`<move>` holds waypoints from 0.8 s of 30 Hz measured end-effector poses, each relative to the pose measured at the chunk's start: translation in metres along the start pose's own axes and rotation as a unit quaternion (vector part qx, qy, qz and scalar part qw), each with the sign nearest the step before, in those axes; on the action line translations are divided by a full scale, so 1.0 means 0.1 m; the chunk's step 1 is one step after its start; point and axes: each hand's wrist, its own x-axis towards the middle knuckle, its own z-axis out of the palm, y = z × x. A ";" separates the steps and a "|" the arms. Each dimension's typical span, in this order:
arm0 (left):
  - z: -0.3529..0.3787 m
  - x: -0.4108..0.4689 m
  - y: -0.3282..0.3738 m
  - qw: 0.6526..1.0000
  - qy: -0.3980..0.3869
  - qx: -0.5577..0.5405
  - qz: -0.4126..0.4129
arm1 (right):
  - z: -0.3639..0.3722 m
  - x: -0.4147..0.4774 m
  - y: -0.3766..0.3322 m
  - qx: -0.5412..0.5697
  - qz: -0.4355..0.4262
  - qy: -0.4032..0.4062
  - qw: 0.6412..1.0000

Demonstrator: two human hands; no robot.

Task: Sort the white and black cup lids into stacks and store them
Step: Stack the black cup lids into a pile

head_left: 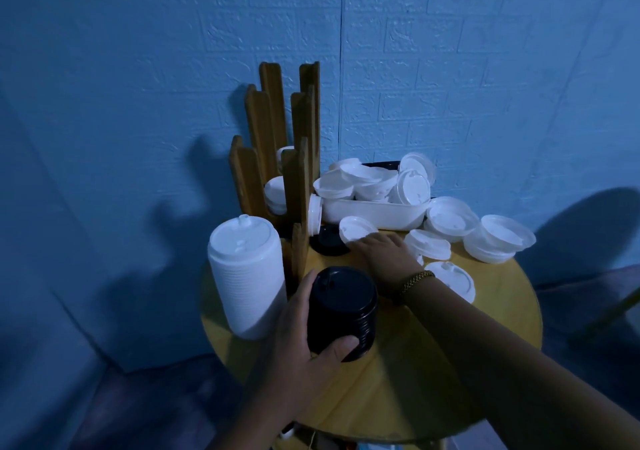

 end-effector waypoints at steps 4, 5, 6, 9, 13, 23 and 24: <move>0.01 0.01 -0.01 1.000 -0.003 -0.004 0.000 | 0.07 -0.02 0.06 -0.040 0.039 0.037 0.998; 0.01 0.01 -0.01 1.000 -0.002 -0.008 -0.004 | 0.08 -0.03 0.09 -0.041 0.048 0.044 0.997; 0.02 0.01 -0.02 1.000 0.000 -0.011 -0.006 | 0.10 -0.04 0.11 -0.036 0.054 0.049 0.997; 0.02 0.00 -0.02 1.000 0.003 -0.009 -0.002 | 0.10 -0.04 0.15 -0.010 0.040 0.058 0.997; 0.03 0.00 -0.03 1.000 0.007 -0.001 0.009 | 0.08 0.10 0.06 0.000 -0.025 0.009 1.000; 0.03 0.01 0.00 1.000 -0.004 0.009 0.000 | 0.07 -0.21 -0.01 0.014 -0.057 0.040 0.997; 0.03 0.01 0.00 1.000 -0.002 0.007 -0.001 | 0.07 -0.30 -0.01 0.019 -0.061 0.044 0.997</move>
